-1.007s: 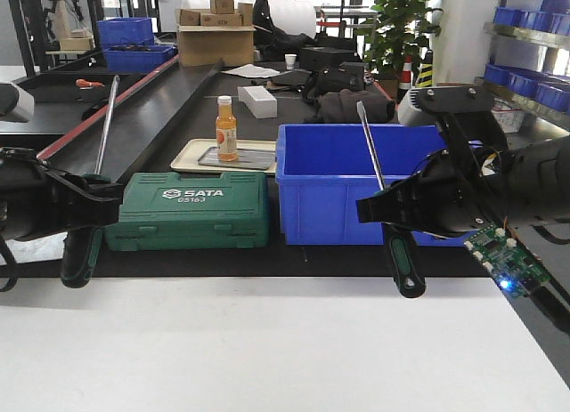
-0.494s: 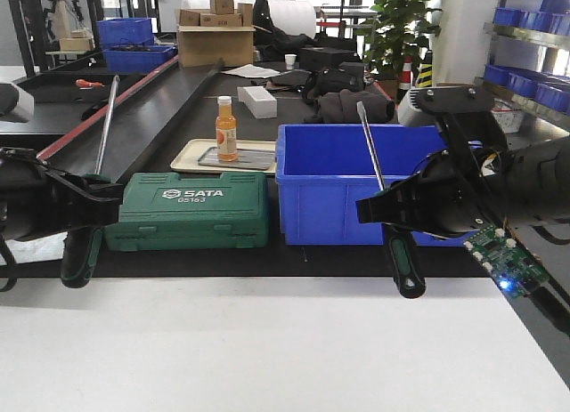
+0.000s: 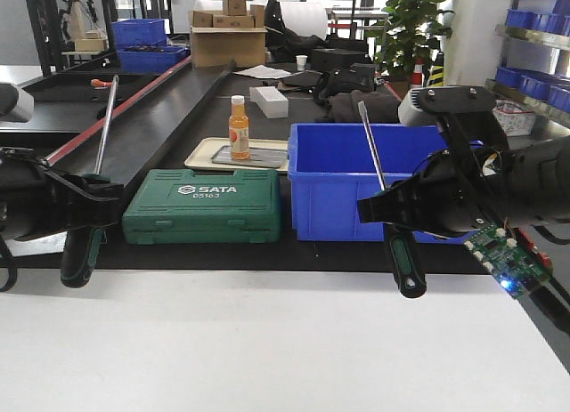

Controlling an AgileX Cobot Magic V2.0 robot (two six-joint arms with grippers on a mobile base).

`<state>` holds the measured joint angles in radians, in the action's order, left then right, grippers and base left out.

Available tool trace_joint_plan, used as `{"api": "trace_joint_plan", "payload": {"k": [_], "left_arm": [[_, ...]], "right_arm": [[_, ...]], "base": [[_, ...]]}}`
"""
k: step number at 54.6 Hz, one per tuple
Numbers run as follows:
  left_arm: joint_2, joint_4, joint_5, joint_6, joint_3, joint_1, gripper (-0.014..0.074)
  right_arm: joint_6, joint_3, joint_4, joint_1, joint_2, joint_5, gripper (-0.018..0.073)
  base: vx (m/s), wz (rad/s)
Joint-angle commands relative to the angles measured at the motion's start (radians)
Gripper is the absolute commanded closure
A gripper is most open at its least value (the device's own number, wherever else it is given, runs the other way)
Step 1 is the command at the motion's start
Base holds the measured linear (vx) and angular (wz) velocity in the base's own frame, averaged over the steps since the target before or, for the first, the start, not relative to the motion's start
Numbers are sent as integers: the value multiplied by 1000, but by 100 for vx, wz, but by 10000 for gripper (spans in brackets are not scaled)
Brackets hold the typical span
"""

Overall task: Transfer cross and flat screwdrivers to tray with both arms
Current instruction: 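Hold both screwdrivers upright while the base drives to the conveyor station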

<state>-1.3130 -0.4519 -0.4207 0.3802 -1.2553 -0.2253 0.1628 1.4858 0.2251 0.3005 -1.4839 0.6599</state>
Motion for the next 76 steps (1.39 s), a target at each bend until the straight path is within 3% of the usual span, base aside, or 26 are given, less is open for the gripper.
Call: {"api": "trace_joint_plan", "payload": {"k": [1,41,76], "left_arm": [[34,-24,80,-4,-34,-3,596],[34,-24,79,-4,-34,-3,596],[34,-24,80,-4,-34,-4,596]], "right_arm": [[2,38,1,-1,43,-86,567],[2,38,1,-3,43,-87,567],[2,38,1,-2,43,-87,567]], "base": [[-11,5],[-23,-23],[-17,-74]]}}
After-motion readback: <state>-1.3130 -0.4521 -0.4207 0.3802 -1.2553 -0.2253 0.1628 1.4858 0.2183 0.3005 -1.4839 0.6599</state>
